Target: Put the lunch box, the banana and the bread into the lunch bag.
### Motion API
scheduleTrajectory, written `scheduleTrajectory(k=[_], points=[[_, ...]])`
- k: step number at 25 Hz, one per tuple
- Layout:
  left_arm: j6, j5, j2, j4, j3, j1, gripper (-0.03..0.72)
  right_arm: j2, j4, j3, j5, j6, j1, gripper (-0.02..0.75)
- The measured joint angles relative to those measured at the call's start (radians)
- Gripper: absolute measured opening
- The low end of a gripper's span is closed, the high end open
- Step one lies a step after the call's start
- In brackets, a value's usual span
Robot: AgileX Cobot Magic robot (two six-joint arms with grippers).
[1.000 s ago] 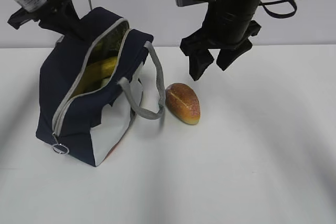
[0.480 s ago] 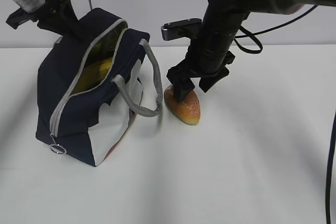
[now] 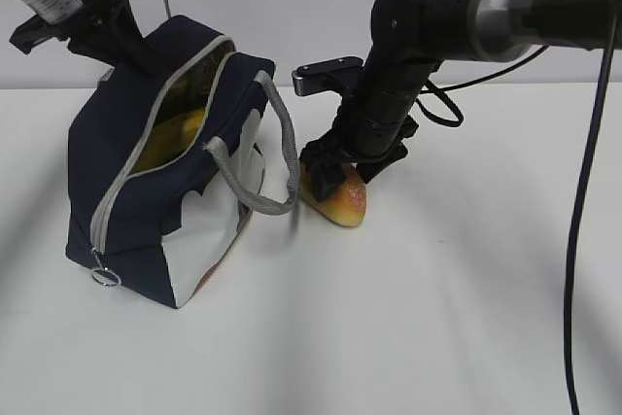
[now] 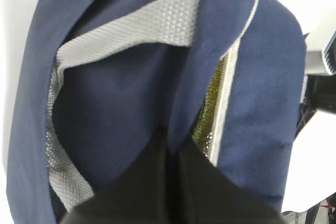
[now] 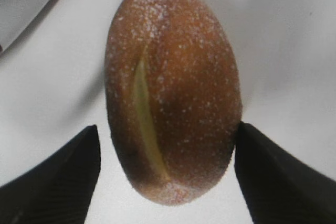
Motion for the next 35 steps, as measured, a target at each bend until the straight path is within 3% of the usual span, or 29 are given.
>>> scheduleTrajectory(k=[10, 17, 22, 31, 35], points=[[0.0, 0.0, 0.0, 0.009, 0.0, 0.0, -0.003, 0.037, 0.002, -0.002, -0.035, -0.004, -0.002, 0.584], [0.0, 0.0, 0.0, 0.011, 0.0, 0.0, -0.003, 0.037, 0.002, -0.002, -0.036, -0.005, -0.002, 0.425], [0.0, 0.0, 0.0, 0.012, 0.0, 0.0, -0.003, 0.037, -0.014, -0.006, -0.022, -0.005, -0.002, 0.379], [0.0, 0.0, 0.0, 0.013, 0.0, 0.0, -0.003, 0.044, -0.158, -0.183, 0.243, 0.054, -0.02, 0.372], [0.0, 0.0, 0.0, 0.013, 0.0, 0.0, -0.003, 0.036, -0.196, -0.273, 0.28, 0.107, -0.032, 0.372]])
